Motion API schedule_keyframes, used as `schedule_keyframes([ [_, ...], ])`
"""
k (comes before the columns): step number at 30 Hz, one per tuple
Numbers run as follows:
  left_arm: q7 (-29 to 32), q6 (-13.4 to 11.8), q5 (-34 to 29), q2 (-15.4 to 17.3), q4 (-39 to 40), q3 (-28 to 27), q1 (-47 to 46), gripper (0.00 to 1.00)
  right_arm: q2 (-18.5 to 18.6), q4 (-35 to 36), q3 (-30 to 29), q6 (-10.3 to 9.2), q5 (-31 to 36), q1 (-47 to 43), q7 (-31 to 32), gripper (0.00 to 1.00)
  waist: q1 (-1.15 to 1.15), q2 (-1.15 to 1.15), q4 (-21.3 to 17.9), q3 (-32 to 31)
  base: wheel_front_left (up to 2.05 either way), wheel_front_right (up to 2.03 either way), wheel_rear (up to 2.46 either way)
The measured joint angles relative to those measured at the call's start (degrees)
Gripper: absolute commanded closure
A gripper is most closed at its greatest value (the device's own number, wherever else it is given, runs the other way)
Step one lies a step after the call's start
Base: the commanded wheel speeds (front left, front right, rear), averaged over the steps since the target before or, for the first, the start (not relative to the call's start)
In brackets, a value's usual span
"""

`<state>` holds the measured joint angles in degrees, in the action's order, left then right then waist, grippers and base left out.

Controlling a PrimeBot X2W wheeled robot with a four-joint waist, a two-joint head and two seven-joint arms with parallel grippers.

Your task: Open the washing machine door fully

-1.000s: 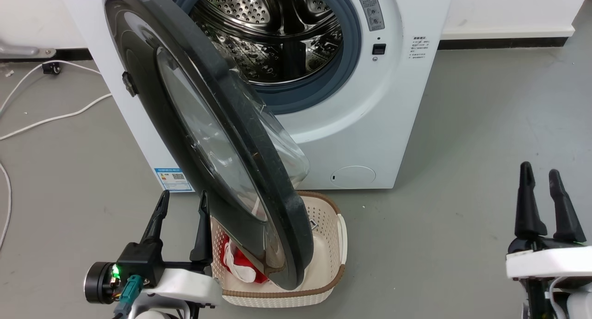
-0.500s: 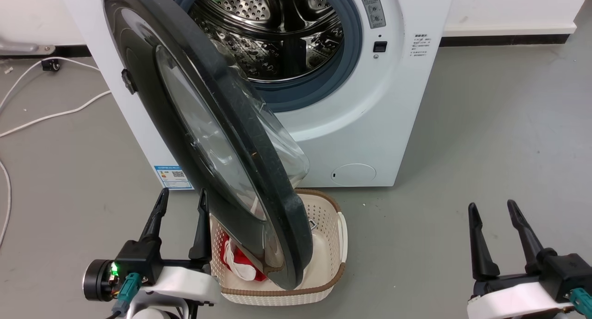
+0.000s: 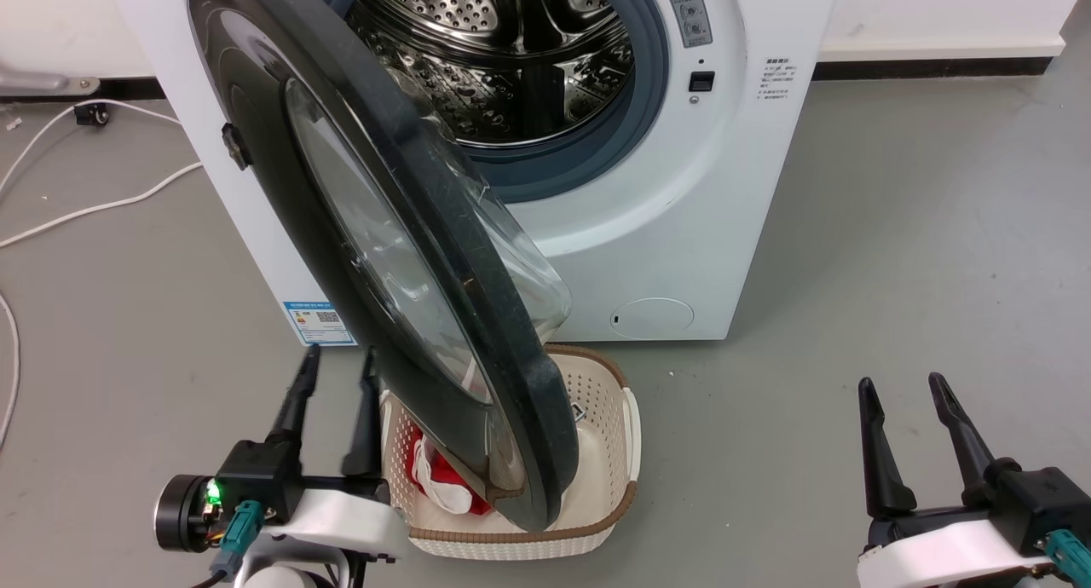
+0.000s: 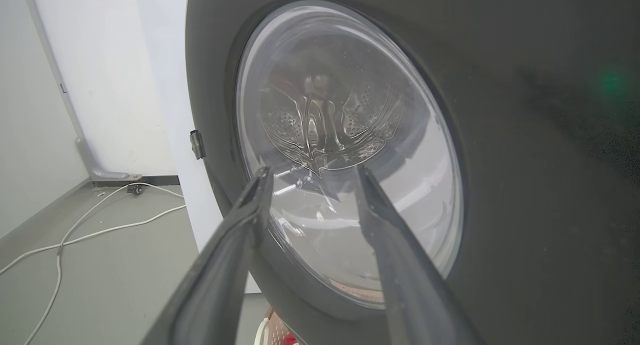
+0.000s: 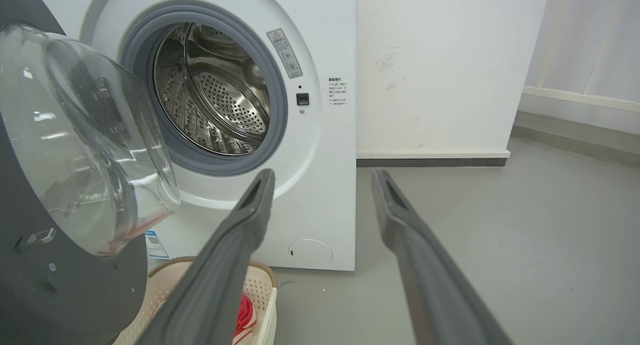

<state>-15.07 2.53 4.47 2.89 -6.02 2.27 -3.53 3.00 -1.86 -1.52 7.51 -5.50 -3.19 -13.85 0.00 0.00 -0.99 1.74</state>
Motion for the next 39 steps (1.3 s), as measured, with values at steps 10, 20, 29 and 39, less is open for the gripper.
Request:
schedule_keyframes([
  [10,0.0,0.4,0.2,0.0,1.1,-0.2,0.0,1.0,0.0,-0.5,0.1,0.0,0.0,0.4,-0.2,0.0,0.0,0.0,0.2,-0.2,0.0,0.0,0.0],
  [20,0.0,-0.3,-0.1,0.0,11.5,-0.9,-3.0,1.0,0.0,-1.1,0.0,0.0,-0.1,0.5,0.0,0.0,0.0,0.0,0.2,-0.1,0.0,0.0,0.0],
  [29,0.0,-1.1,-1.5,0.0,24.7,0.4,-6.7,1.0,0.0,-1.6,-0.4,0.0,0.2,0.5,0.2,0.0,0.0,0.0,0.2,-0.1,0.0,0.0,0.0],
  [39,0.0,-0.9,-1.4,0.0,34.0,8.8,-9.6,1.0,0.0,-2.0,-0.7,0.0,0.9,0.5,0.8,0.0,0.0,0.0,0.2,0.4,0.0,0.0,0.0],
])
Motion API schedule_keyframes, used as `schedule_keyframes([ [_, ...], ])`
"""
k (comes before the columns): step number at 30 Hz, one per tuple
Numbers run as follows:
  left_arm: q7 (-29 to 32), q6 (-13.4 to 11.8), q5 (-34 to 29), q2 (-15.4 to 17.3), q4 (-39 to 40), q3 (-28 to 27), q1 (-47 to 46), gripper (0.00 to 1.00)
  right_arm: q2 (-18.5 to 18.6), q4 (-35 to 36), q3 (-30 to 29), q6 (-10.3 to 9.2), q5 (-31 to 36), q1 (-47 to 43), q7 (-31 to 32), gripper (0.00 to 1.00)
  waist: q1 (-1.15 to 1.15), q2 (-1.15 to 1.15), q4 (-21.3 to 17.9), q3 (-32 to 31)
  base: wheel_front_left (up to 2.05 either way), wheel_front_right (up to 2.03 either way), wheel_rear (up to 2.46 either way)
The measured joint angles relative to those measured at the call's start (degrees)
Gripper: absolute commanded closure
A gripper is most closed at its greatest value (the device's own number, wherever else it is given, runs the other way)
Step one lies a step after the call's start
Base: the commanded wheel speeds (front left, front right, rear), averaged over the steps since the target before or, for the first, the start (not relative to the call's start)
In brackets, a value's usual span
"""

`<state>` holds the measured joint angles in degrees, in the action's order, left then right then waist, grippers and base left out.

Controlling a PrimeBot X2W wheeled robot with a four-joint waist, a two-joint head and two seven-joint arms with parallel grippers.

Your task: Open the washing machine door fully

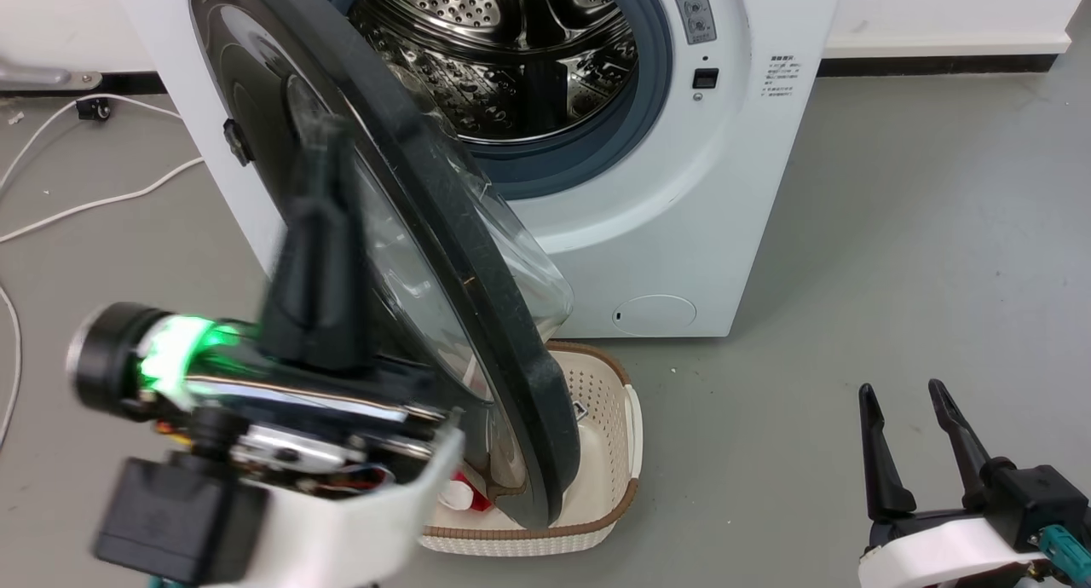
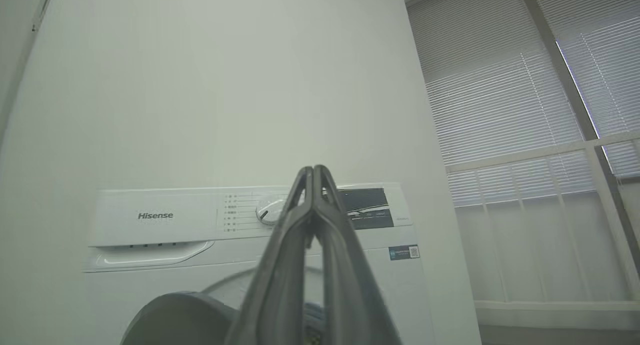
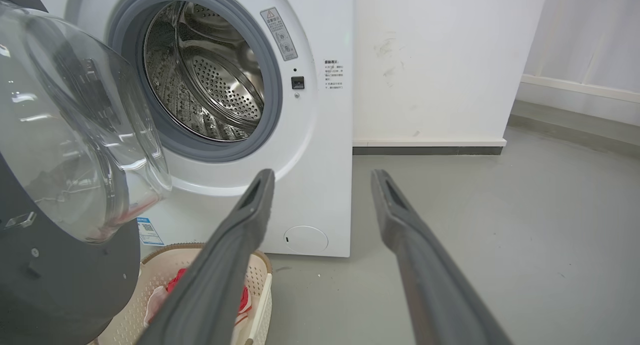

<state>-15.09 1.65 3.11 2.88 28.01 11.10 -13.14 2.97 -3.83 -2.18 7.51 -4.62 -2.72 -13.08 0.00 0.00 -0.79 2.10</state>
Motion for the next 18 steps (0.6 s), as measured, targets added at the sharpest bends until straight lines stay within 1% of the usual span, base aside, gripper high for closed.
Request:
schedule_keyframes([
  [3,0.0,1.2,0.3,0.0,-0.1,4.3,0.1,1.0,0.0,0.0,0.0,0.0,0.0,0.0,0.0,0.0,0.0,0.0,-0.1,0.2,0.0,0.0,0.0],
  [7,0.0,3.1,0.6,0.1,-2.4,10.4,1.6,1.0,0.0,-0.1,0.0,0.0,-0.3,0.1,0.0,0.0,0.0,0.0,-0.2,0.4,0.0,0.0,0.0],
  [10,1.2,4.3,1.5,0.4,-3.7,15.2,2.8,1.0,0.0,-0.1,-0.1,0.0,-0.3,0.1,0.0,0.0,0.0,0.0,-0.2,0.5,0.0,0.0,0.0],
  [14,4.1,5.0,3.1,1.7,-5.8,20.7,4.8,1.0,0.0,-0.2,-0.2,0.0,-0.4,0.1,0.0,0.0,0.0,0.0,-0.1,0.5,0.0,0.0,0.0],
  [18,7.3,5.3,4.9,3.3,-8.6,24.1,7.5,1.0,0.0,-0.3,-0.1,0.0,-0.5,0.1,0.1,0.0,0.0,0.0,0.0,0.5,0.0,0.0,0.0],
])
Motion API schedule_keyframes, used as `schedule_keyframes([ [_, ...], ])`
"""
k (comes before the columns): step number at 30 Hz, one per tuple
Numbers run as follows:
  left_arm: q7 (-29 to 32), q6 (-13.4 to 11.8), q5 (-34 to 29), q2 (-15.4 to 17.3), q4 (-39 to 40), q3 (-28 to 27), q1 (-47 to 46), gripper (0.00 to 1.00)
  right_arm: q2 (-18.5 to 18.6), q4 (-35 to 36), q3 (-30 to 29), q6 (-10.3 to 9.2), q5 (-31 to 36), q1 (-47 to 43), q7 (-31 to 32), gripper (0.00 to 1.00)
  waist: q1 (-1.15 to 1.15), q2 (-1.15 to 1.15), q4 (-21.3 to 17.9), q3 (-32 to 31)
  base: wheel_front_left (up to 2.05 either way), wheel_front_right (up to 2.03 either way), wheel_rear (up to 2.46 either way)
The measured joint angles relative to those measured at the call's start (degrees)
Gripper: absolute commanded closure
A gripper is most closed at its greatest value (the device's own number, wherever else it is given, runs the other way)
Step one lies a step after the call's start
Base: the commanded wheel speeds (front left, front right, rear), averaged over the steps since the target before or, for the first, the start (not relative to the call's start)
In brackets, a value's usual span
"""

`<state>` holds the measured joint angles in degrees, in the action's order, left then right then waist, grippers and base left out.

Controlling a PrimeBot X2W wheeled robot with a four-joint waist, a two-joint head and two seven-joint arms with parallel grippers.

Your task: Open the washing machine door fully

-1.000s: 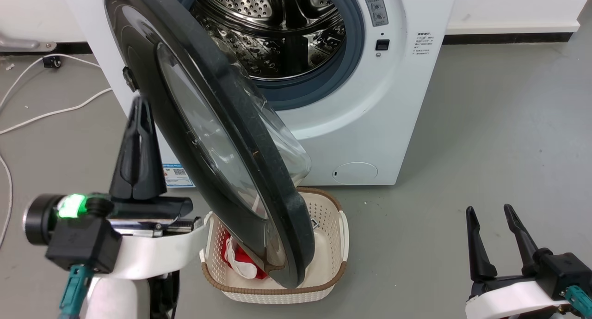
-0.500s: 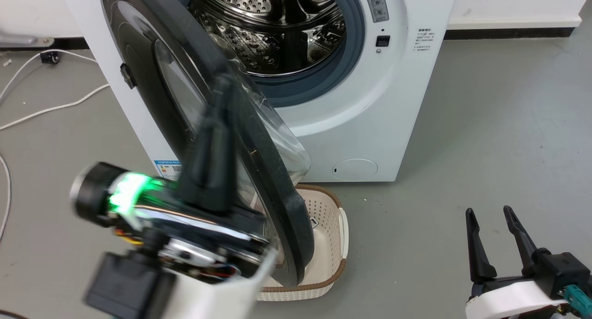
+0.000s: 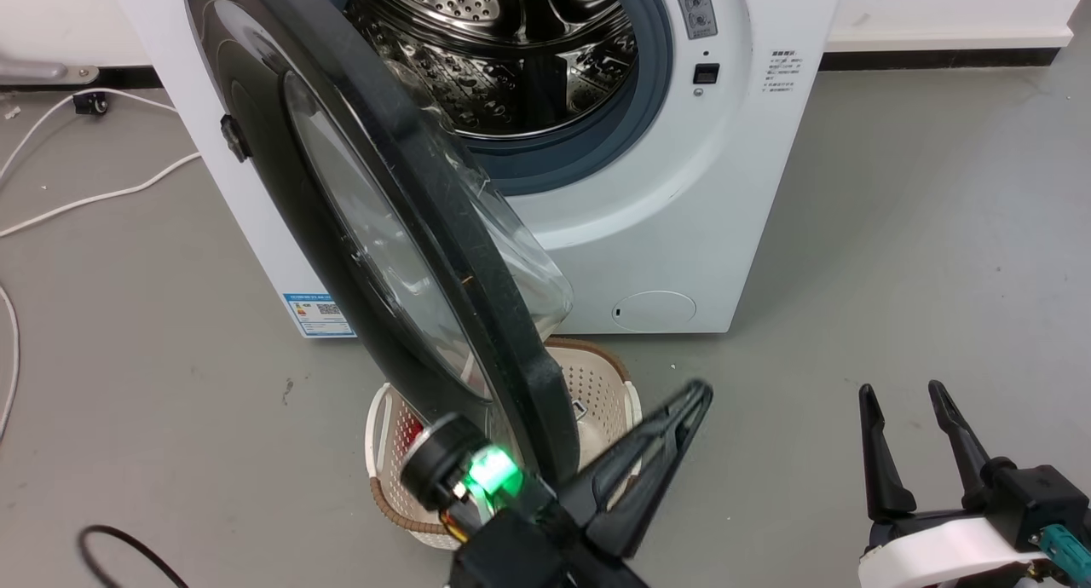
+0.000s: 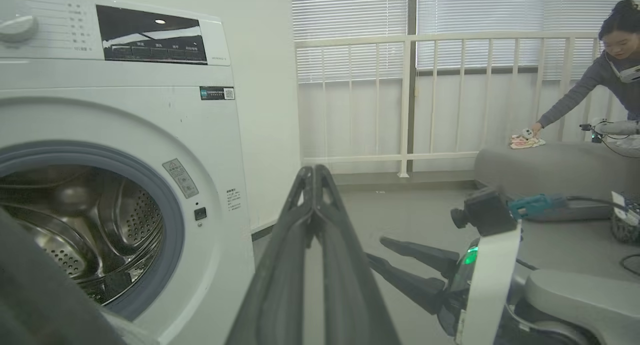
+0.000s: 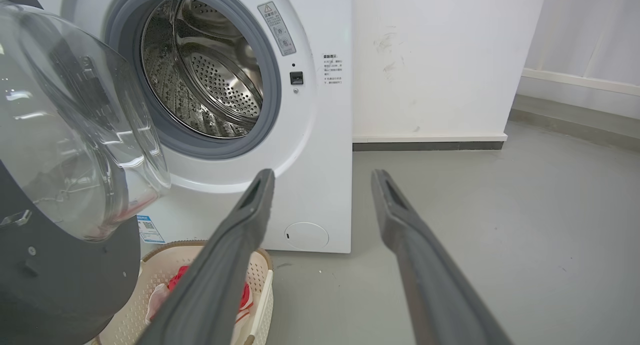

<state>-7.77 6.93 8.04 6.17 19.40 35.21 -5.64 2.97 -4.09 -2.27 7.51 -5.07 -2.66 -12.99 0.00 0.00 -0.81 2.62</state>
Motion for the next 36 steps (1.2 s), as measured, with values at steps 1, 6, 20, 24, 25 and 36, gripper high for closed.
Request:
schedule_keyframes([
  [1,0.7,0.1,0.4,0.4,-0.7,0.5,0.7,1.0,0.0,0.0,0.0,0.0,0.0,0.0,0.0,0.0,0.0,0.0,0.0,0.0,0.0,0.0,0.0],
  [6,2.7,-0.4,1.5,1.4,-4.8,1.3,3.2,1.0,0.0,0.0,0.1,0.0,-0.1,0.0,0.2,0.0,0.0,0.0,-0.1,0.3,0.0,0.0,0.0],
  [20,-0.2,-4.8,2.3,-0.5,-13.5,-1.7,1.6,1.0,0.0,-0.4,0.8,0.0,-1.0,0.1,0.5,0.0,0.0,0.0,-1.1,0.6,0.0,0.0,0.0],
  [24,-1.3,-5.5,2.9,-1.2,-15.5,-2.3,0.0,1.0,0.0,-0.6,0.9,0.0,-1.3,0.1,0.7,0.0,0.0,0.0,-1.3,0.7,0.0,0.0,0.0],
  [25,-1.5,-5.7,2.9,-1.3,-16.0,-2.4,-0.4,1.0,0.0,-0.6,0.9,0.0,-1.4,0.1,0.7,0.0,0.0,0.0,-1.4,0.8,0.0,0.0,0.0],
  [36,-1.7,-8.2,4.2,-1.8,-20.9,-3.9,-2.0,1.0,0.0,-1.3,1.2,0.0,-2.0,0.3,0.8,0.0,0.0,0.0,-1.6,0.9,0.0,0.0,0.0],
])
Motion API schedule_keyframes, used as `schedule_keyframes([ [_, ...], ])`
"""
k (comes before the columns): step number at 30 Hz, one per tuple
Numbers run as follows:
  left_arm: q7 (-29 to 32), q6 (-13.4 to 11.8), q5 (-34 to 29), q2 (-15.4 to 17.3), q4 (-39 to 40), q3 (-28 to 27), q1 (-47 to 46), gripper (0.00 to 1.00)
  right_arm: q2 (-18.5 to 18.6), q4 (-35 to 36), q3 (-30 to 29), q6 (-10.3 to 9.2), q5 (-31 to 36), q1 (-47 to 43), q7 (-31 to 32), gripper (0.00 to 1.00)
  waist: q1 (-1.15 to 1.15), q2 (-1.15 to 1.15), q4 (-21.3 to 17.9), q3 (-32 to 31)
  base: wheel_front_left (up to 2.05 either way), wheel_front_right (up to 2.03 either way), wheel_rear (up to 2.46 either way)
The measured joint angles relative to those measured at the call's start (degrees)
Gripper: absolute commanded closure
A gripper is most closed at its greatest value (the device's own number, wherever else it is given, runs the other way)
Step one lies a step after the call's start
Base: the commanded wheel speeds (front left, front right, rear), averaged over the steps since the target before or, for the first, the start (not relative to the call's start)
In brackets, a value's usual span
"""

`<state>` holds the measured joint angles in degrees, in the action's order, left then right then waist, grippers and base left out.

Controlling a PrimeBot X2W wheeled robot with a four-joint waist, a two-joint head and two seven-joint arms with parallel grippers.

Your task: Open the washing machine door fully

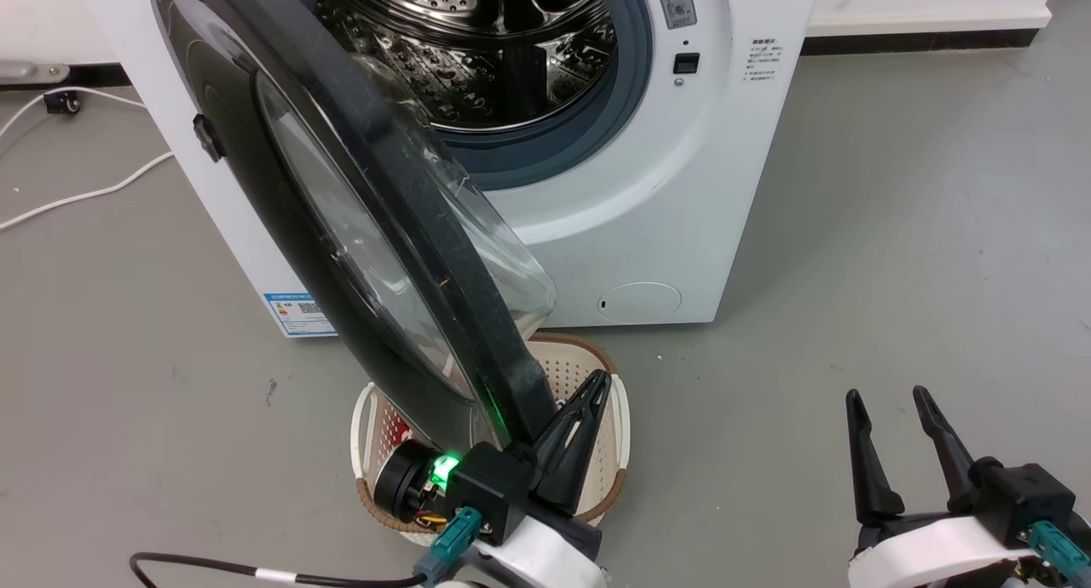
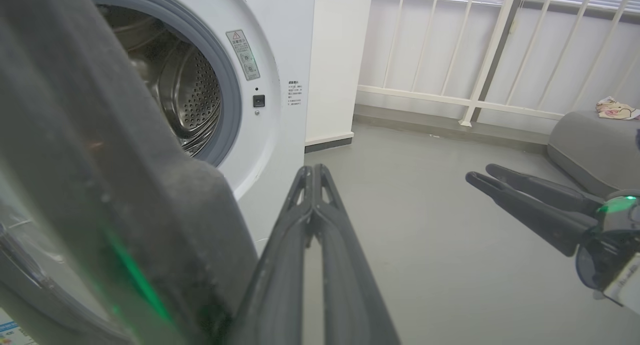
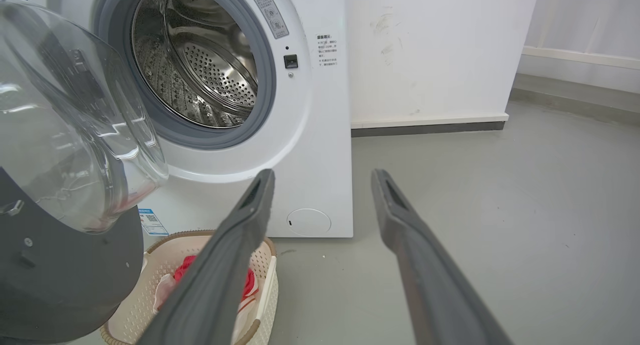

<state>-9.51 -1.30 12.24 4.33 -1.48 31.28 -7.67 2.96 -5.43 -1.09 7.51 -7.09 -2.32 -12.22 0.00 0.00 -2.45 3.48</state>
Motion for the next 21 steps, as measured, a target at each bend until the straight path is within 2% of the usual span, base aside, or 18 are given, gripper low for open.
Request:
schedule_keyframes([
  [8,0.3,-1.6,0.1,0.6,0.4,-0.4,0.8,1.0,0.0,-0.3,0.0,0.0,-0.4,0.0,0.0,0.0,0.0,0.0,0.3,-0.4,0.0,0.0,0.0],
  [21,0.9,-6.0,-0.1,3.2,7.4,-1.8,8.3,1.0,0.0,-0.3,-0.4,0.0,-0.4,-0.2,-0.1,0.0,0.0,0.0,2.7,-0.4,0.0,0.0,0.0],
])
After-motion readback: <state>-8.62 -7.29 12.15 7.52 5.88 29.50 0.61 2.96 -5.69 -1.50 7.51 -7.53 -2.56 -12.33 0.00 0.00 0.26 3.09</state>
